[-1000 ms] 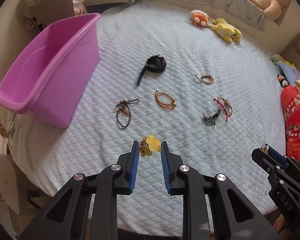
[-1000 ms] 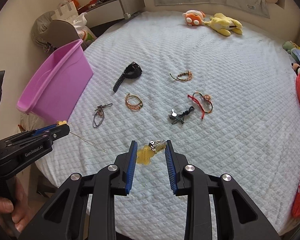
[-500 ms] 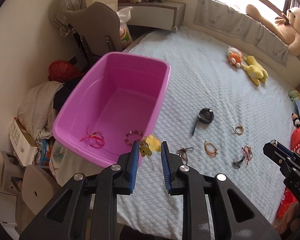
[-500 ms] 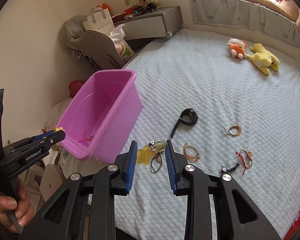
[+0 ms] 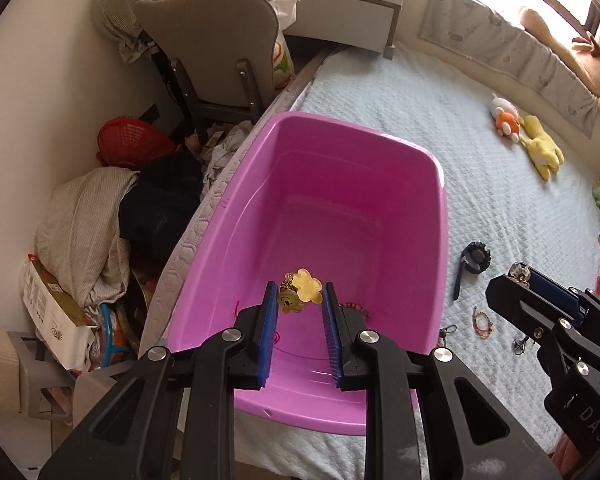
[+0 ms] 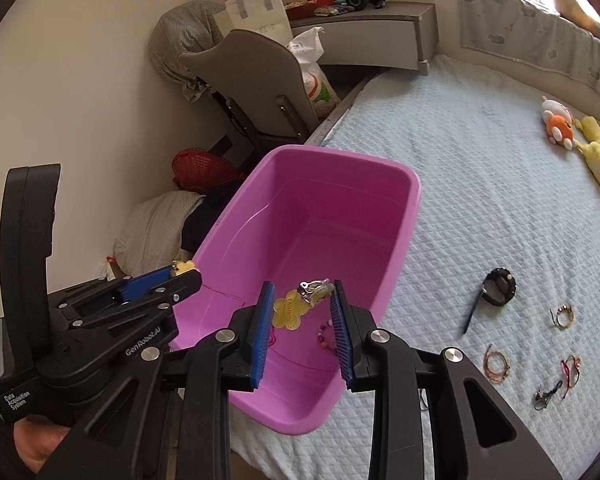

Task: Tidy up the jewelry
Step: 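Carry the flower necklace into the pink tub and open the right tool, then withdraw both tools from the tub back over the bed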

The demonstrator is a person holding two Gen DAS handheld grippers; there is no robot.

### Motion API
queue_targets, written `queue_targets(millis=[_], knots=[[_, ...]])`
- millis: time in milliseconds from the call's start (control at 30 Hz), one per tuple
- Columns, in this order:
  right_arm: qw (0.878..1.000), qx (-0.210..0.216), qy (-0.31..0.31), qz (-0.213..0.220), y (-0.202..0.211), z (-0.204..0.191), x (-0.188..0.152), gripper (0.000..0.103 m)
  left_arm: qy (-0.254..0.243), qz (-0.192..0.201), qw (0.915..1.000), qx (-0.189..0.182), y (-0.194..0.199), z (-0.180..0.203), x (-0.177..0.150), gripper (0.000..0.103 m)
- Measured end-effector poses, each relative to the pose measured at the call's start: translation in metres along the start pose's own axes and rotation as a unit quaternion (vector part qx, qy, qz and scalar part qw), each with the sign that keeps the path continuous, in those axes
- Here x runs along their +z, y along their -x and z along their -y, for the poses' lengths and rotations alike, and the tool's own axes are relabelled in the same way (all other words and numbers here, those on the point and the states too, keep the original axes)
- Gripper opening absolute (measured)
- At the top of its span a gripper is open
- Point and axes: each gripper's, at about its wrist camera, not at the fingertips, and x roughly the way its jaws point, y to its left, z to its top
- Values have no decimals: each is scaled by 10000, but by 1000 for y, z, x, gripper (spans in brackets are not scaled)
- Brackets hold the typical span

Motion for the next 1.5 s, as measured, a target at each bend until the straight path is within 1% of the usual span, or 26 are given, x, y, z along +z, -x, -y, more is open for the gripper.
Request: queue_targets(millis=[133, 367, 433, 467, 500, 533, 567, 600, 667, 733, 900, 1100, 1267, 1367, 1500], knots=[[9995, -19, -22, -325, -38, -11, 13, 28, -25, -209, 9998, -20, -26, -12, 7, 22], [9950, -239, -129, -963, -90, -5, 19, 28, -21, -709, 9975, -6, -69, -22, 5, 23], [9935, -274, -116, -1098, -98, -4, 19, 28, -34, -821, 9966, 15, -76, -24, 4, 36], [9928, -283, -125, -1159, -102, -5, 19, 28, -19, -839, 9965, 34, -78, -26, 4, 60], [9922, -305, -127, -1205, -104, -4, 20, 31, 23, -821, 9966, 87, -78, -29, 5, 77], [9915, -390, -113, -1235, -106, -4, 20, 35, 81, -783, 9968, 150, -77, -31, 5, 79], [9912, -453, -86, -1242, -106, -4, 21, 42, 138, -797, 9966, 130, -78, -34, 6, 80], [9912, -501, -61, -1224, -105, -3, 21, 46, 173, -847, 9962, 121, -80, -36, 8, 82], [9909, -568, -59, -1218, -104, -1, 21, 47, 212, -949, 9951, 179, -84, -39, 10, 84], [9902, -586, -118, -1260, -105, 3, 21, 47, 279, -1025, 9942, 164, -86, -42, 11, 84], [9889, -643, -149, -1334, -102, 8, 17, 50, 437, -1083, 9931, 143, -83, -46, 12, 84], [9892, -644, -216, -1299, -92, 10, 15, 52, 474, -1037, 9933, 193, -74, -42, 11, 84], [9904, -639, -208, -1208, -80, 10, 13, 54, 485, -864, 9947, 267, -60, -37, 10, 85], [9914, -615, -225, -1133, -73, 10, 12, 56, 468, -788, 9954, 283, -53, -34, 9, 89], [9923, -592, -264, -1057, -61, 13, 9, 57, 382, -685, 9964, 329, -42, -28, 6, 90]])
